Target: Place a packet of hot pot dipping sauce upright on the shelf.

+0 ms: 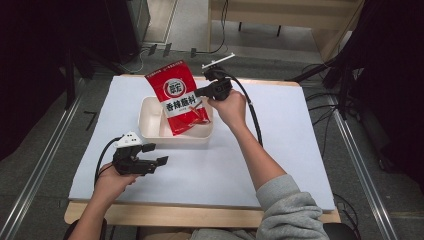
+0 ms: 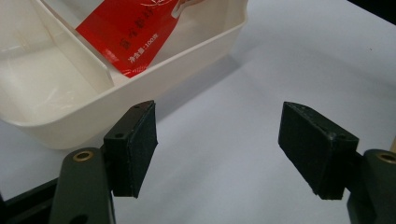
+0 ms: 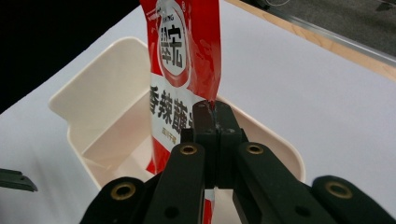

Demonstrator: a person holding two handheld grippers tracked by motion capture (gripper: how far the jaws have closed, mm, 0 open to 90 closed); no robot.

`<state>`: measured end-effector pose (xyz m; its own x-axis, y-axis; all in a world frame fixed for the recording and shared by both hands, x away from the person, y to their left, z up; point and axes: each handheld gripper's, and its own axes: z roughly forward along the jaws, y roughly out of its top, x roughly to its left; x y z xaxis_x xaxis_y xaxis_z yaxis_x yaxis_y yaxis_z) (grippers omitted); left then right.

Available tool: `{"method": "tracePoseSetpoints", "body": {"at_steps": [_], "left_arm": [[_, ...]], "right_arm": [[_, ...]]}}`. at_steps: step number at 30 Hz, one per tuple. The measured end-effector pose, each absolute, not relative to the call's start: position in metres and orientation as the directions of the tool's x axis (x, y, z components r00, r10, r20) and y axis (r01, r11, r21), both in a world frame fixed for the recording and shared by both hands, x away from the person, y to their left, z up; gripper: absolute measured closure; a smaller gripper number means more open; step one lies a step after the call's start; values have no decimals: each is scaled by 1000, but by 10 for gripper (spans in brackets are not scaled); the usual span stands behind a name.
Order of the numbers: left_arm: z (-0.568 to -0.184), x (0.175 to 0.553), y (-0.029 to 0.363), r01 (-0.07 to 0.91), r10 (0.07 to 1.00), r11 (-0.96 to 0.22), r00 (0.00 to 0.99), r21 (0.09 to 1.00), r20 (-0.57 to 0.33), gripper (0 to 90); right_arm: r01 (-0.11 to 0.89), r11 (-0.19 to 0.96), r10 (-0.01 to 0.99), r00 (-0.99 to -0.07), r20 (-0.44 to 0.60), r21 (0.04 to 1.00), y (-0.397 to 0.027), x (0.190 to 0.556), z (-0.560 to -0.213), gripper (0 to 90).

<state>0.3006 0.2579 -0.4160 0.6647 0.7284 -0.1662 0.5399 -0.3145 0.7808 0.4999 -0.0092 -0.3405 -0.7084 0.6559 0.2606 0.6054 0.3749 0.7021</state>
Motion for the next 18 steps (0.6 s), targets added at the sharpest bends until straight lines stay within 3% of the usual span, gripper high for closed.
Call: {"method": "tracePoseSetpoints", "body": {"at_steps": [18], "left_arm": [[-417, 302, 256, 541, 725, -317, 668, 779, -168, 292]], "right_arm": [[664, 386, 684, -672, 284, 640, -23, 498, -379, 900]]}}
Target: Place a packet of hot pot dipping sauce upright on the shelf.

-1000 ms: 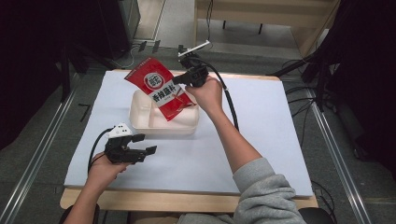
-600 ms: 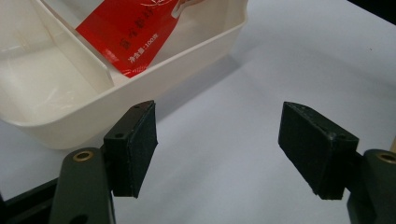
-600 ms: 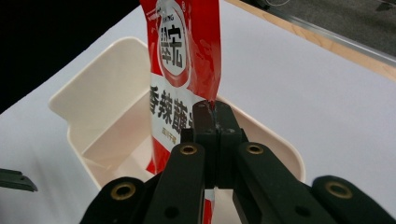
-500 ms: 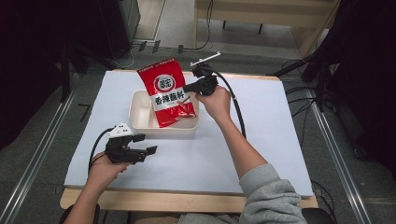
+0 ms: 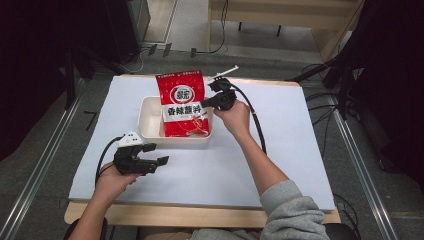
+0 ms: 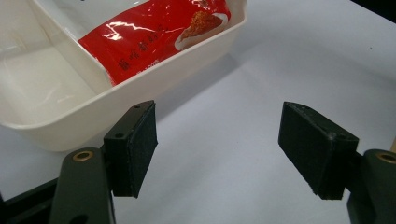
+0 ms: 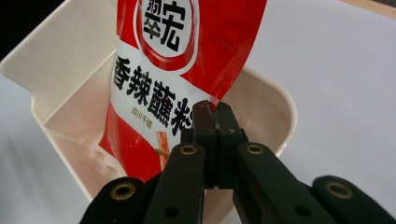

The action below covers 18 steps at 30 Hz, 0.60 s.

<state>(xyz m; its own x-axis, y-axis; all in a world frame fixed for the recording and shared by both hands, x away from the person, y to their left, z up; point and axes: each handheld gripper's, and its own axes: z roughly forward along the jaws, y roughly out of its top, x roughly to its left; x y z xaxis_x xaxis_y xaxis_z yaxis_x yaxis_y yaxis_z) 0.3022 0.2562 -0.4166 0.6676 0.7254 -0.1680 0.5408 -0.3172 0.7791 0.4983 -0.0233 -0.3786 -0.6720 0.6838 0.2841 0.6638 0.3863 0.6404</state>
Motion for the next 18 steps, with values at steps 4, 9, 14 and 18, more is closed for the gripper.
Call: {"method": "tracePoseSetpoints", "body": {"at_steps": [4, 9, 14, 18], "left_arm": [[-416, 302, 256, 542, 725, -315, 667, 779, -170, 292], [-417, 302, 257, 544, 723, -316, 669, 777, -175, 292], [-417, 303, 257, 542, 723, -318, 669, 778, -171, 292], [-417, 303, 256, 541, 724, -316, 668, 779, -171, 292]], "right_arm": [[668, 384, 688, -668, 284, 638, -25, 499, -383, 900], [673, 396, 693, -665, 278, 625, -27, 497, -389, 900], [667, 401, 689, -671, 273, 628, -28, 497, -388, 900], [639, 429, 684, -691, 233, 638, -27, 495, -382, 900]]}}
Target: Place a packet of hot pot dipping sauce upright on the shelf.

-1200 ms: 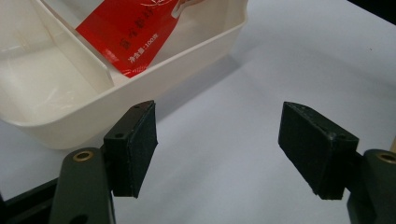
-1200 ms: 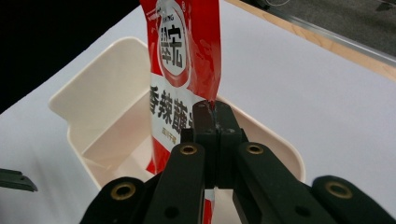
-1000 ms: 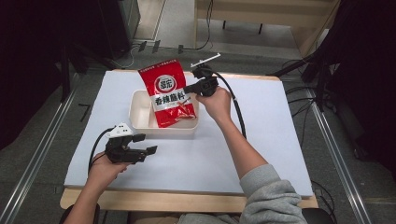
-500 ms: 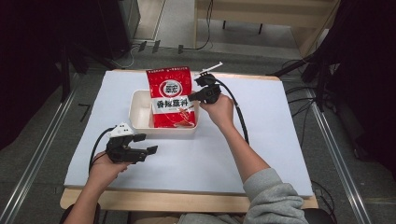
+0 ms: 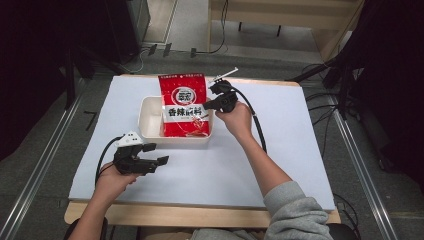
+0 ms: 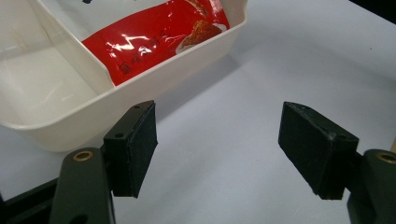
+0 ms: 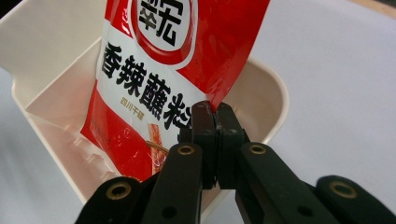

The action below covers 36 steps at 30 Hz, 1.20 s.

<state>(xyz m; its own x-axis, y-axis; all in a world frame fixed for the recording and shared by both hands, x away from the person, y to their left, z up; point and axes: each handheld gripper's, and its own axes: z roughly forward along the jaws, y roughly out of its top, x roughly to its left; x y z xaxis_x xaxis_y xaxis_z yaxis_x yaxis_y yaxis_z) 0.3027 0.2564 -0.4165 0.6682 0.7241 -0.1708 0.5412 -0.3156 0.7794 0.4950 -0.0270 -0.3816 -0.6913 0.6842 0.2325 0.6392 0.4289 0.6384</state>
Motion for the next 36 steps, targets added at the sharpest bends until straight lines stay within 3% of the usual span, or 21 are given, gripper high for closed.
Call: {"method": "tracePoseSetpoints", "body": {"at_steps": [10, 19, 36], "left_arm": [[-417, 304, 255, 544, 721, -315, 670, 778, -177, 292], [-417, 304, 255, 548, 724, -316, 667, 775, -177, 291], [-417, 305, 255, 548, 725, -317, 666, 774, -175, 291]], "right_arm": [[638, 374, 696, -673, 251, 673, -44, 494, -368, 849], [608, 397, 654, -713, 252, 688, -60, 485, -360, 659], [537, 404, 612, -761, 218, 741, -102, 436, -364, 494]]}}
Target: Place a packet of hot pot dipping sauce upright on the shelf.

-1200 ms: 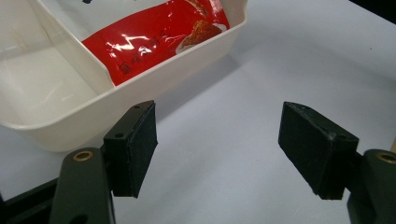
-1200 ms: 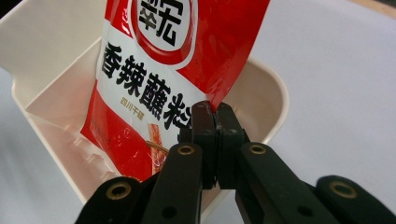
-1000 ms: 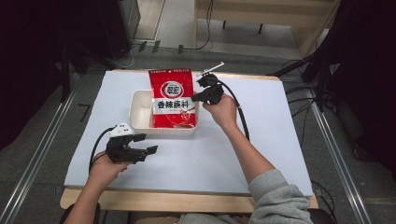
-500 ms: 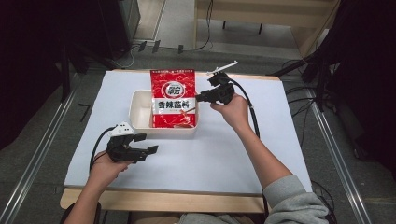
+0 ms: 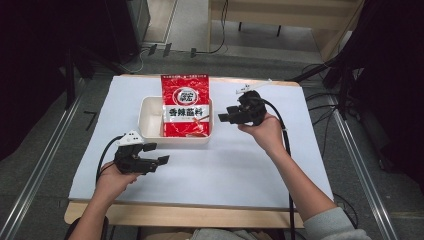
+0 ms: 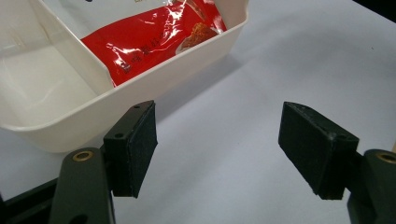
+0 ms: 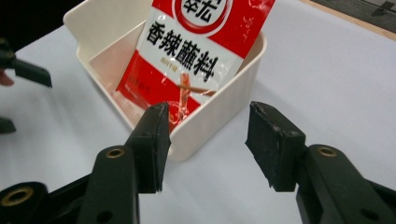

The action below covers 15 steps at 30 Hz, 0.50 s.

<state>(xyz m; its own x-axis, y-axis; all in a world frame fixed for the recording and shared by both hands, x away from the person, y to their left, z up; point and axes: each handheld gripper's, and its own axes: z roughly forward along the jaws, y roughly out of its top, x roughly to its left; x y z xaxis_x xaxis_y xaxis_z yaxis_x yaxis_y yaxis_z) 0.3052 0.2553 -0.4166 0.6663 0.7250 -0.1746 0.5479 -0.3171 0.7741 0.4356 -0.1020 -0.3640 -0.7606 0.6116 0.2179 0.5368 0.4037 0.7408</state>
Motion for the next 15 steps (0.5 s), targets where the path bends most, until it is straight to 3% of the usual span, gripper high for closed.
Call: {"method": "tracePoseSetpoints", "body": {"at_steps": [15], "left_arm": [[-416, 308, 254, 545, 723, -315, 668, 777, -175, 291]], "right_arm": [[503, 418, 594, -781, 192, 756, -132, 384, -382, 440]]}}
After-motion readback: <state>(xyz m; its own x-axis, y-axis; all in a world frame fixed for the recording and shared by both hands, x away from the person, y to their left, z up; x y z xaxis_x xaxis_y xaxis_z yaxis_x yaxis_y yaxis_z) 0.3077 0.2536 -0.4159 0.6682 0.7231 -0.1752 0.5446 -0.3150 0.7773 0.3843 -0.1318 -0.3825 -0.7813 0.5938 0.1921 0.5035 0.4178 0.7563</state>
